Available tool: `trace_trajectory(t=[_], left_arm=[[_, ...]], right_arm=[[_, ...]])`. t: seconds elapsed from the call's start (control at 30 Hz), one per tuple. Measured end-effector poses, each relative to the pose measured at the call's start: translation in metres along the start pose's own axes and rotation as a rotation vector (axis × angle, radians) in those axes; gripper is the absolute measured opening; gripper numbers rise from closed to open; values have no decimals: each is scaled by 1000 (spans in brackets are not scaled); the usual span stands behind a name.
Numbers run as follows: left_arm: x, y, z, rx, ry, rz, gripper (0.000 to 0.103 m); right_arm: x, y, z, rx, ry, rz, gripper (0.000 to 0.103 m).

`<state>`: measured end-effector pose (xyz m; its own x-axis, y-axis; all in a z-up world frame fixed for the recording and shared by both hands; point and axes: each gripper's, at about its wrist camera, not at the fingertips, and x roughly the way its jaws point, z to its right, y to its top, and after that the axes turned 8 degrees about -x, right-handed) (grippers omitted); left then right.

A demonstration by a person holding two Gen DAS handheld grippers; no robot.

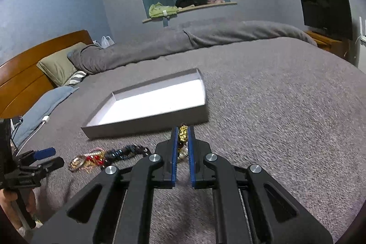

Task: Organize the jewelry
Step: 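Lift the red bead bracelet with the right gripper while the left gripper grasps the silver bangle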

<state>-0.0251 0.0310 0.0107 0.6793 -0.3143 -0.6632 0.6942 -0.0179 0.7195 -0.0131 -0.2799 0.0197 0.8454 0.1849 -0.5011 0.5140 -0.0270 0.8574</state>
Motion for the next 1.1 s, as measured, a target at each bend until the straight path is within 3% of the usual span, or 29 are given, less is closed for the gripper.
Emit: trace_trajectory(t=[0.1, 0.2, 0.43, 0.5, 0.63, 0.8, 0.87, 0.93, 1.1], left_arm=[[5, -4, 8, 38, 4, -19, 76], [16, -4, 7, 41, 18, -39, 66], [29, -3, 7, 53, 25, -45, 65], [31, -3, 7, 60, 26, -47, 64], [35, -4, 10, 84, 39, -54, 49], [31, -4, 11, 84, 40, -39, 49], [28, -3, 11, 82, 40, -20, 49], [22, -2, 9, 74, 29, 3, 49], [15, 1, 7, 61, 12, 27, 49]], right_arm=[[2, -3, 4, 3, -9, -26, 8], [7, -6, 8, 20, -6, -61, 8], [25, -18, 15, 57, -5, -174, 8], [27, -20, 17, 60, -8, -188, 8], [29, -22, 18, 67, -4, -201, 8], [29, -24, 19, 63, -7, -205, 10], [30, -24, 20, 67, -10, -210, 14], [30, -24, 20, 60, -47, -206, 45], [37, -27, 16, 29, -52, -233, 44]])
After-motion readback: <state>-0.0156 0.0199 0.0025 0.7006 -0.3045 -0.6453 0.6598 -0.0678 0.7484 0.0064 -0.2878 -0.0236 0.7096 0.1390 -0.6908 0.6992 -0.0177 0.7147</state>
